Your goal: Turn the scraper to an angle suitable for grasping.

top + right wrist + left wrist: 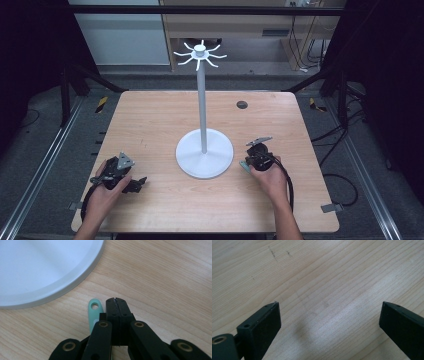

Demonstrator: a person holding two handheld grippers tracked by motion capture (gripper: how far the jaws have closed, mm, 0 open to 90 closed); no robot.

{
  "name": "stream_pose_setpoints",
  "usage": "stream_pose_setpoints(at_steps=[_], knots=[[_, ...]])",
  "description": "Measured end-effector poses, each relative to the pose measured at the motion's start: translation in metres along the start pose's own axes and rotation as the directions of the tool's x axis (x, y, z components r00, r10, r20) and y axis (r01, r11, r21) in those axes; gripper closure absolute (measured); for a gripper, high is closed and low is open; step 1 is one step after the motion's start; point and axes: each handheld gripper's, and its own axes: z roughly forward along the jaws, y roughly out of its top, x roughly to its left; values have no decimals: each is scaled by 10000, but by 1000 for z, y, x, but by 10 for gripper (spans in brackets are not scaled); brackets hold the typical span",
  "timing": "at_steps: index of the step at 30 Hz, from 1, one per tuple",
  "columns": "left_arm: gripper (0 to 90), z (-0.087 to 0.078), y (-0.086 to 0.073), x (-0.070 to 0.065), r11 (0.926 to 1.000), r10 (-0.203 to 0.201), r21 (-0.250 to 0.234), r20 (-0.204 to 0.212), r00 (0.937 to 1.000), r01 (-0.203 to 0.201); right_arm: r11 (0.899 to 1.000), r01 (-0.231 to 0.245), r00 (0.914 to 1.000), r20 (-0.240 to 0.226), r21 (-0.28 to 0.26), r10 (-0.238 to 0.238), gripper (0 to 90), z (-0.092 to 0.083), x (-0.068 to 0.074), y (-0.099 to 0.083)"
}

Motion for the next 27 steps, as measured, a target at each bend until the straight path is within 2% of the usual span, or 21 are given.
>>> stream_pose_setpoints(at_steps=[4, 5, 7, 9, 11, 20, 22, 27], knots=[[36, 0, 0, 0, 10000, 48, 8, 15, 10000, -48, 9999, 102, 9999, -104, 44, -101, 900, 0, 1, 0], [36, 0, 0, 0, 10000, 48, 8, 15, 10000, -48, 10000, 52, 9994, -334, 29, -51, 900, -1, 2, -1], [35, 0, 0, 0, 10000, 41, 31, 16, 10000, -41, 9999, 151, 9992, -375, 16, -150, 900, -1, 3, -1], [36, 1, 0, 0, 10000, 61, 50, 37, 10000, -61, 9996, 265, 9970, -729, 54, -261, 900, -2, 6, -2], [36, 1, 0, -1, 10000, 66, 39, 35, 10000, -67, 9991, 410, 9953, -880, 91, -401, 900, -3, 9, -2], [36, 0, -1, 0, 10000, 26, 52, 9, 10000, -26, 9979, 651, 9946, -800, -61, -654, 900, -13, 13, 4], [35, 0, -1, 0, 10000, 23, 52, 7, 10000, -23, 9977, 674, 9942, -842, -12, -673, 895, -18, 16, 7], [35, 0, -1, 0, 10000, 29, 50, 26, 10000, -29, 9928, 1152, 9912, -694, 330, -1127, 834, -22, 22, 15]])
